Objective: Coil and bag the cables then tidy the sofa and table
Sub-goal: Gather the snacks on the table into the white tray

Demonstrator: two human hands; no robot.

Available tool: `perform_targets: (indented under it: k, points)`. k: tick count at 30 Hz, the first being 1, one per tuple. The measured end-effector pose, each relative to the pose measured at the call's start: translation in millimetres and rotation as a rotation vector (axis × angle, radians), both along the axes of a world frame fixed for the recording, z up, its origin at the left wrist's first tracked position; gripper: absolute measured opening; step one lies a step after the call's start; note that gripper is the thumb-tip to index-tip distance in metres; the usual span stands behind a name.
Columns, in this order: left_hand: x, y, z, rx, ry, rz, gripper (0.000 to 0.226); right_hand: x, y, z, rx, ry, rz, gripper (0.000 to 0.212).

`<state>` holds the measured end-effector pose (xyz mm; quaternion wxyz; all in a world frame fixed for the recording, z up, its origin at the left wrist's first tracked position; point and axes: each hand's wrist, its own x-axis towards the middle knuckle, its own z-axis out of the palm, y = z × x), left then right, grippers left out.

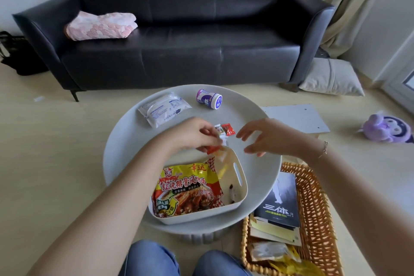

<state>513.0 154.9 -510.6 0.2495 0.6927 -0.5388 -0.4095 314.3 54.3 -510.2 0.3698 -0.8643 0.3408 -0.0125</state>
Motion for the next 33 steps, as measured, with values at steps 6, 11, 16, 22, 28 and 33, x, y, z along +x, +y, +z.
perform_targets:
  k: [6, 11, 16, 22, 28, 33]
  points:
    - [-14.6, -6.6, -42.8, 0.082, -0.208, -0.101, 0.034, -9.7, -18.2, -8.4, -0.142, -0.032, -0.129, 0.015]
    - [15.6, -24.4, -35.6, -0.148, -0.198, 0.196, 0.008, 4.2, -39.7, -31.7, -0.252, 0.013, -0.129, 0.019]
    - [71.3, -54.5, -56.1, -0.140, -0.436, 0.469, 0.024, 46.0, -54.2, -52.0, -0.310, 0.064, -0.053, 0.028]
    - [122.6, -74.7, -79.0, 0.041, -0.773, 0.523, 0.077, 103.5, -59.0, -58.2, -0.255, 0.041, -0.026, 0.033]
    - [149.5, -75.0, -106.3, 0.093, -0.861, 0.473, 0.078, 120.9, -55.0, -65.5, -0.224, 0.039, -0.023, 0.032]
    - [152.5, -54.4, -92.0, -0.062, -0.675, 0.510, 0.059, 117.6, -53.0, -68.2, -0.202, -0.104, -0.142, 0.029]
